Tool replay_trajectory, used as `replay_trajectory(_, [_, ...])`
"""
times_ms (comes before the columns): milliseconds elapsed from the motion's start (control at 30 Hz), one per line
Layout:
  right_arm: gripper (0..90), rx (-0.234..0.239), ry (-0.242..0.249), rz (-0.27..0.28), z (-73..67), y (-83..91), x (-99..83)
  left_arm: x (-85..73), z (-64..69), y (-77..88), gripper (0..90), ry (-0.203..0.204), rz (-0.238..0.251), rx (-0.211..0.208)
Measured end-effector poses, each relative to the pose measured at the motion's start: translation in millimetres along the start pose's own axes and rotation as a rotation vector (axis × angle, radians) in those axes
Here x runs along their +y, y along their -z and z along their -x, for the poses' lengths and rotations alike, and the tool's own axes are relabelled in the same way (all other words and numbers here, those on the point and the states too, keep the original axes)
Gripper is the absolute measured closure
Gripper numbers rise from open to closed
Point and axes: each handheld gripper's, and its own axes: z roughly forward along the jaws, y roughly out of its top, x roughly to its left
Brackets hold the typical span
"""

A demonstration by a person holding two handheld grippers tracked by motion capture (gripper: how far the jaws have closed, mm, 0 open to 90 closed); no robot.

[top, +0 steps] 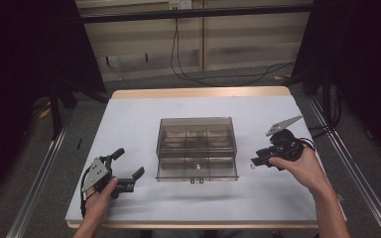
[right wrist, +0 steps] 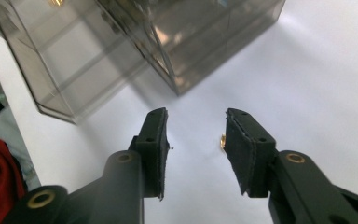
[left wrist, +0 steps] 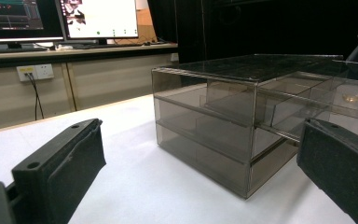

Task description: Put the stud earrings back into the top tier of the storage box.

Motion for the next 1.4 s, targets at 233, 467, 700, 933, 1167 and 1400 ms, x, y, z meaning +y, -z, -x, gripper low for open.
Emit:
replay_trajectory(233, [64.5,-0.024,-0.007,-0.107,2.5,-13.0,-3.3,0.0,-0.2,0.0,0.7,-0.002,0.002,0.000])
replay_trajectory(467, [70.4,-0.042,-0.015,-0.199,8.4,-29.6,-5.8,0.0,-0.1,0.0,0.7,0.000,0.000,-0.002])
replay_trajectory(700, [76.8,-0.061,-0.026,-0.262,16.0,-46.6,-3.1,0.0,-0.3,0.0,0.7,-0.002,0.002,0.000])
replay_trajectory(933, [81.3,-0.082,-0.030,-0.268,17.3,-52.0,-0.5,0.0,-0.3,0.1,0.7,-0.001,0.002,0.000])
replay_trajectory(1167, [84.8,-0.084,-0.027,-0.295,18.4,-60.1,1.1,0.0,-0.4,0.0,0.7,-0.001,0.002,0.000])
replay_trajectory(1400, [85.1,-0.091,-0.031,-0.306,16.5,-64.0,1.3,0.0,-0.2,0.0,0.7,-0.001,0.002,0.000])
